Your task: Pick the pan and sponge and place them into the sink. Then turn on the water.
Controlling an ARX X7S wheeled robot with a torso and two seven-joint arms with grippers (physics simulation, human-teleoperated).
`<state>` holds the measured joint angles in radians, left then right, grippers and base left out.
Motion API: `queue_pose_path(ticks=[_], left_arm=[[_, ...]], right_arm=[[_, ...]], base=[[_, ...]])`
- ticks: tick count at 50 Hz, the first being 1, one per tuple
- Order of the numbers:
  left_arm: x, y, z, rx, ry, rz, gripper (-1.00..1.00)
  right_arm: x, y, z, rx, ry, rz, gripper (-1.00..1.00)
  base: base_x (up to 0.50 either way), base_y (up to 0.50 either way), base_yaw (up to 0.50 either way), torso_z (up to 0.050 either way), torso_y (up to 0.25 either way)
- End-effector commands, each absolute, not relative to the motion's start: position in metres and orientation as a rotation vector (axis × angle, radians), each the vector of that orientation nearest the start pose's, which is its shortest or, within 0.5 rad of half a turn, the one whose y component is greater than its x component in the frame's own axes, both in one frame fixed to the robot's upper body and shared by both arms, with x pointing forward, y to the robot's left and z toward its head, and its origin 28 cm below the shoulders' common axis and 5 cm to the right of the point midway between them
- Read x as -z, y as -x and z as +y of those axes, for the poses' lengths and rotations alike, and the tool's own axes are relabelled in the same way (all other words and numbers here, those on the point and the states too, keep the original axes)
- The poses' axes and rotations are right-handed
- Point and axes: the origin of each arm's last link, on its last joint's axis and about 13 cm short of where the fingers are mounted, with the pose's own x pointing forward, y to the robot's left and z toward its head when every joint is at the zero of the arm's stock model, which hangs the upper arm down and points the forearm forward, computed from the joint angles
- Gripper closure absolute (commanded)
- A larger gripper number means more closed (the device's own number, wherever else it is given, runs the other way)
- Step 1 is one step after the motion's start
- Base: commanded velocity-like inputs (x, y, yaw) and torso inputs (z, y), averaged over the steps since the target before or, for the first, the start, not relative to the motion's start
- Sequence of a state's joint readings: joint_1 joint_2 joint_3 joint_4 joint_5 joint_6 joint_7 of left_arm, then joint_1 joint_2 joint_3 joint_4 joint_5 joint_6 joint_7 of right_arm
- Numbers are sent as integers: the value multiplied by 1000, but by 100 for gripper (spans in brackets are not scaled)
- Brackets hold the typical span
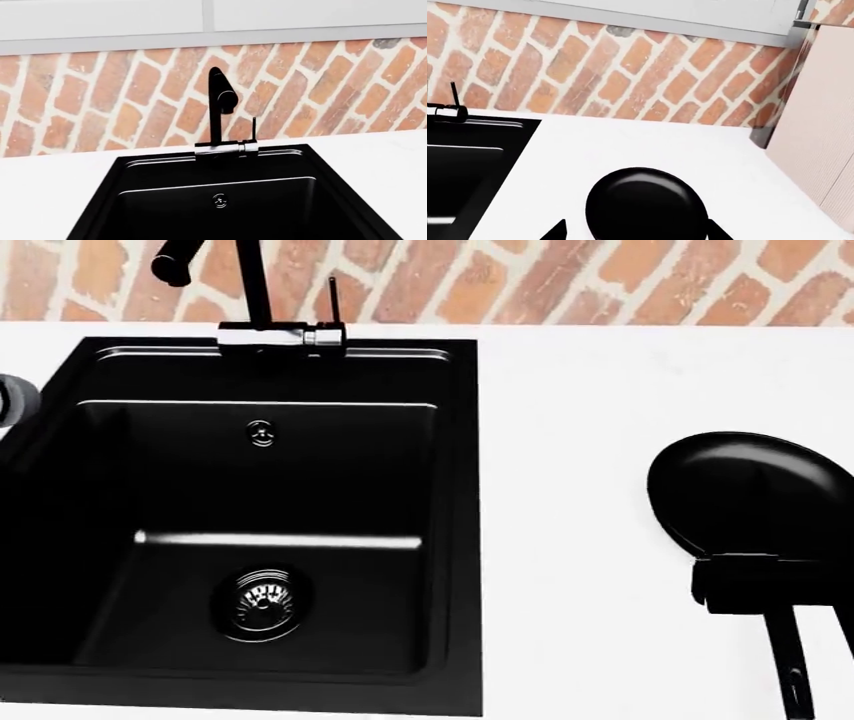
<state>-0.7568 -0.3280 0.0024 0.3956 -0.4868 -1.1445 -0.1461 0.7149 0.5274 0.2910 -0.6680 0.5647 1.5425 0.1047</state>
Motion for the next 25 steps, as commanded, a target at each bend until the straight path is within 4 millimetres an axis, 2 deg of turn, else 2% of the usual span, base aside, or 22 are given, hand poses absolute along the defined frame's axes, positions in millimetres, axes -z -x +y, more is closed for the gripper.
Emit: queue_pose_path(ticks=[1,5,12,17,25], left_arm=[[-221,-288,253,82,-43,26,-100],[-222,-288,250,80,-43,24,-100],[-221,-288,253,80,-45,29,-100],[-220,-289,255,80,-43,35,-100],[-220,-288,254,82,-38,38,-100]], right_arm=[[-242,-219,-214,149,124,122,-100],[-241,-218,-215,158,117,139,-100],[-227,-216,-215,150,77,350,-100],[-225,-219,-213,131,85,416,-100],[-231,-222,-219,141,55,472,-100]], base=[[137,0,0,0,0],[79,0,0,0,0],[0,0,0,0,0],[0,0,0,0,0],[0,0,0,0,0]])
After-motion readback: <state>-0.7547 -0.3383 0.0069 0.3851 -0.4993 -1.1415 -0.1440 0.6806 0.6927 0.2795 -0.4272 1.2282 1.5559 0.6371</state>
